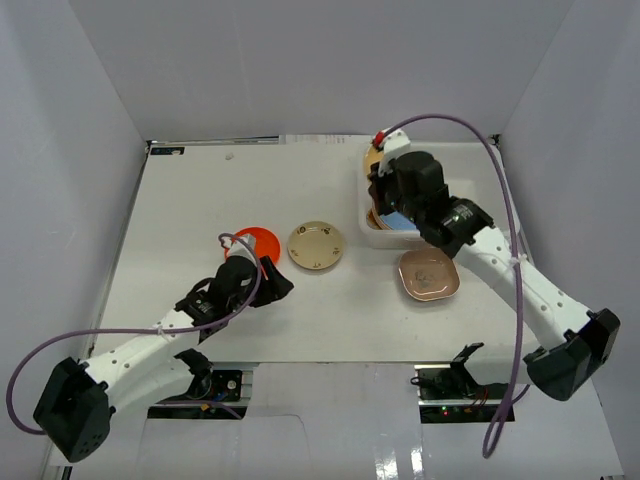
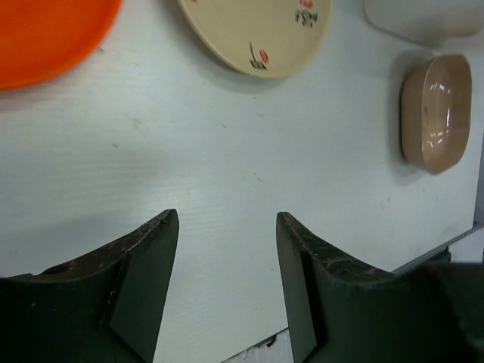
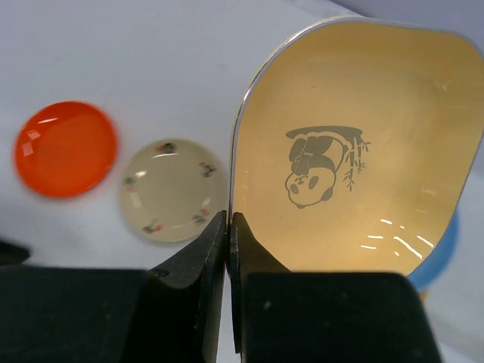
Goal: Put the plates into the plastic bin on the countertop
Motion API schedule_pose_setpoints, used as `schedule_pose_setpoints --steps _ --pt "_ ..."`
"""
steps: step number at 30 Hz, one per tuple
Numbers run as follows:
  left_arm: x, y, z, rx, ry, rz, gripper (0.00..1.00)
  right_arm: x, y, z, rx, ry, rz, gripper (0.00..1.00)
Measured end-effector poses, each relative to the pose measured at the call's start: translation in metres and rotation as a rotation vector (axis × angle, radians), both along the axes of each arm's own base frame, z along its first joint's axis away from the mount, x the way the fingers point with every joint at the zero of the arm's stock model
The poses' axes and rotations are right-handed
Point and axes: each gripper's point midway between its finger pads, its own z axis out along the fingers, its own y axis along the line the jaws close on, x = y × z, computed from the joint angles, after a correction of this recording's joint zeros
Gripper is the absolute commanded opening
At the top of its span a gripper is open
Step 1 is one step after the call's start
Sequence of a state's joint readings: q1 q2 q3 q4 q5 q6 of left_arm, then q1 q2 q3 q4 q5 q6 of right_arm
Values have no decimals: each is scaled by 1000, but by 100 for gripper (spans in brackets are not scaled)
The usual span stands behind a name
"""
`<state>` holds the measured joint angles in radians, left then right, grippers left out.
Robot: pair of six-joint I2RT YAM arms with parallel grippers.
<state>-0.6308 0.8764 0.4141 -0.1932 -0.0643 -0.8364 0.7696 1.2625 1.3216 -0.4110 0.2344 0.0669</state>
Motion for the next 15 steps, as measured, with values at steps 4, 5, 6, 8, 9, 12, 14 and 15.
schedule_pose_setpoints --steps 4,5,6,8,9,12,14,15 --pt "-23 -36 -12 15 43 -114 65 70 -64 -29 -87 49 -219 8" --pt "-28 -44 -16 23 55 -142 65 80 -72 -41 -116 69 -247 8" --pt "-32 -53 -19 31 65 -167 65 88 -79 -56 -146 98 -266 8" --pt "-36 -69 -25 46 82 -201 66 97 -84 -80 -191 145 -278 8" --pt "-39 -80 -27 58 87 -225 66 101 -87 -92 -204 169 -282 8" --pt "-41 -112 -23 67 71 -277 66 102 -92 -113 -213 220 -274 11" --pt "-40 -138 -17 58 49 -311 66 102 -95 -121 -200 244 -273 18" --pt "-40 -149 -15 56 40 -325 66 103 -95 -122 -190 248 -273 22"
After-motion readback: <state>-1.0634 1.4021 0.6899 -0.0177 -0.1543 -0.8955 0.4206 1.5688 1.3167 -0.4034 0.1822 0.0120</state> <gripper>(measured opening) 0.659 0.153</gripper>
